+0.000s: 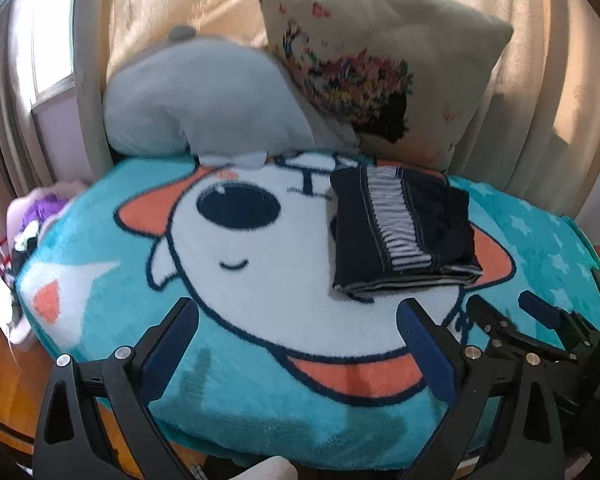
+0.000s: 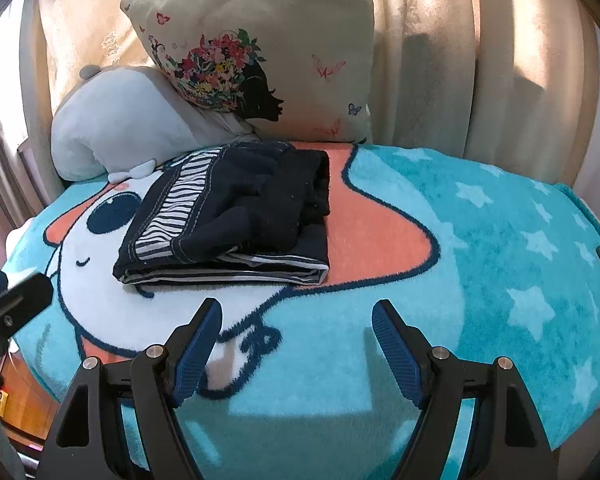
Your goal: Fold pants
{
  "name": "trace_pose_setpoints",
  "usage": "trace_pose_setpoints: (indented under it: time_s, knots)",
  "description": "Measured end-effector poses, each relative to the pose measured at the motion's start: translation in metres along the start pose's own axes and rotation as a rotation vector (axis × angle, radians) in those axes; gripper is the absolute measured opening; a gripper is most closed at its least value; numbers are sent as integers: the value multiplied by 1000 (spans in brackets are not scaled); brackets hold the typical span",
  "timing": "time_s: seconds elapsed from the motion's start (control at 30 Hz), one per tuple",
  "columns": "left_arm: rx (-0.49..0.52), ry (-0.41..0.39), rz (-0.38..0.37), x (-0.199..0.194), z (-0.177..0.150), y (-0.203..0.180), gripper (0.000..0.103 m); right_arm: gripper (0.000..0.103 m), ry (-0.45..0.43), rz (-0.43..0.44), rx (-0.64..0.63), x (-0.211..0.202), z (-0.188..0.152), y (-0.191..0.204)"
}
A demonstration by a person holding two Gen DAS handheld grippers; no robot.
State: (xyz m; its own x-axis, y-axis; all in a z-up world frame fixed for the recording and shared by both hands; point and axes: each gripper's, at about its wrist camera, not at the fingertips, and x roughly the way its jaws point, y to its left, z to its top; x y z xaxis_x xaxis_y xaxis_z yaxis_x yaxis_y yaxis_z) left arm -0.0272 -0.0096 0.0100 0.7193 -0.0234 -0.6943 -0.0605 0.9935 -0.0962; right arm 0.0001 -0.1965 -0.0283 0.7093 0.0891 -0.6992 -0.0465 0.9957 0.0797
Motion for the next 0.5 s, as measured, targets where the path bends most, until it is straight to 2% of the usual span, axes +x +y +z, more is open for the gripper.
trace_pose_setpoints:
  time_s: [0.2, 0.27, 0.5]
  knots:
    - [-58, 143, -16, 36, -8, 12, 99, 82, 17, 1, 40, 5, 1, -10]
    - [-61, 181, 9, 47, -14, 15, 99, 82, 21, 0, 54, 6, 1, -14]
    - [14, 201, 73, 55, -24, 10, 99, 82, 34, 11, 94, 9, 0, -23]
